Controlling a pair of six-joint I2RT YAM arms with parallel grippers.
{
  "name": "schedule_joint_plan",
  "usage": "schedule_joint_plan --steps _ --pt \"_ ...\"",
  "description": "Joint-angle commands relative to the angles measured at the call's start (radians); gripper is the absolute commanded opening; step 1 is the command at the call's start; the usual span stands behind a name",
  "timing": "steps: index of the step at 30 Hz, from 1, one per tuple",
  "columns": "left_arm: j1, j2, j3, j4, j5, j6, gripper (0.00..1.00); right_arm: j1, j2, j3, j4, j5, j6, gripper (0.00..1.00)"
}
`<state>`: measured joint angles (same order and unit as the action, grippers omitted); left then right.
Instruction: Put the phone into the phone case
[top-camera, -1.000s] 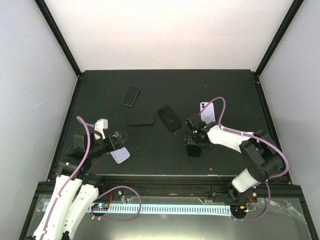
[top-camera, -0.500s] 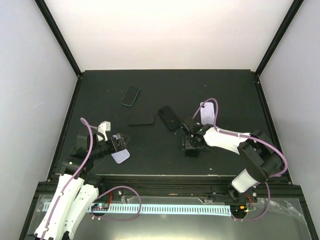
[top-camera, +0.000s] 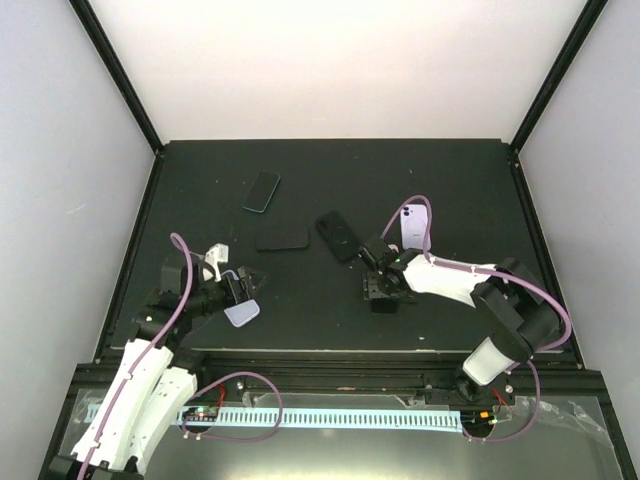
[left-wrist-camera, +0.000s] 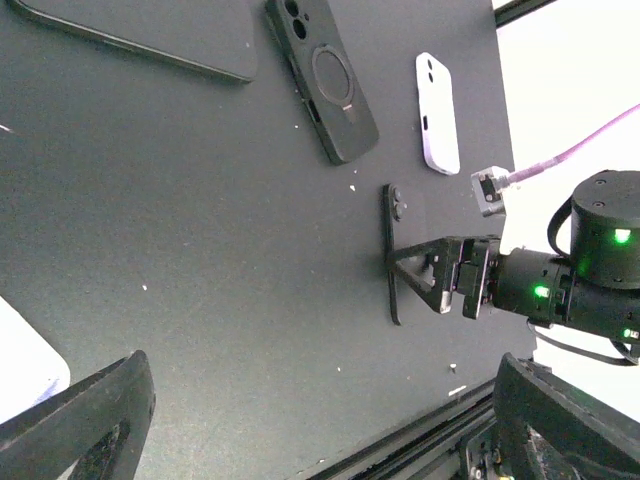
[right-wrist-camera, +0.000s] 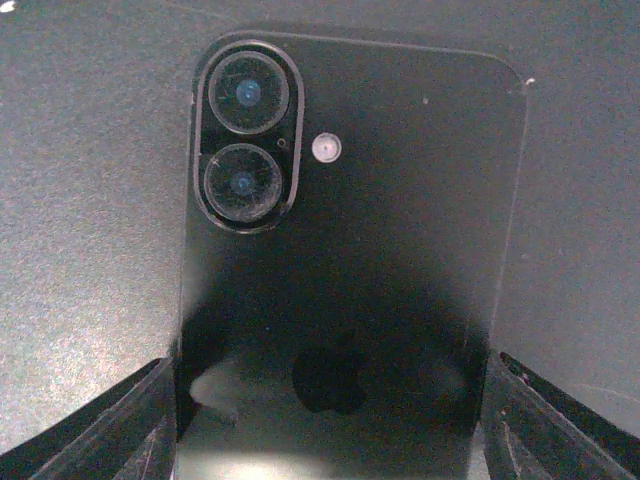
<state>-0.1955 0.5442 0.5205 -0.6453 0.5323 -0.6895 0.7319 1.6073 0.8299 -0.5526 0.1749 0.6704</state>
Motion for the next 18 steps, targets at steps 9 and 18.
schedule_joint_plan --steps 9,18 --pt "0.008 0.155 0.083 0.019 0.080 0.114 0.84 0.044 -0.128 -0.073 0.210 -0.188 -0.226 0.67" --pt "0.008 0.242 0.131 0.006 0.135 0.145 0.76 0.082 -0.197 -0.096 0.374 -0.311 -0.352 0.57"
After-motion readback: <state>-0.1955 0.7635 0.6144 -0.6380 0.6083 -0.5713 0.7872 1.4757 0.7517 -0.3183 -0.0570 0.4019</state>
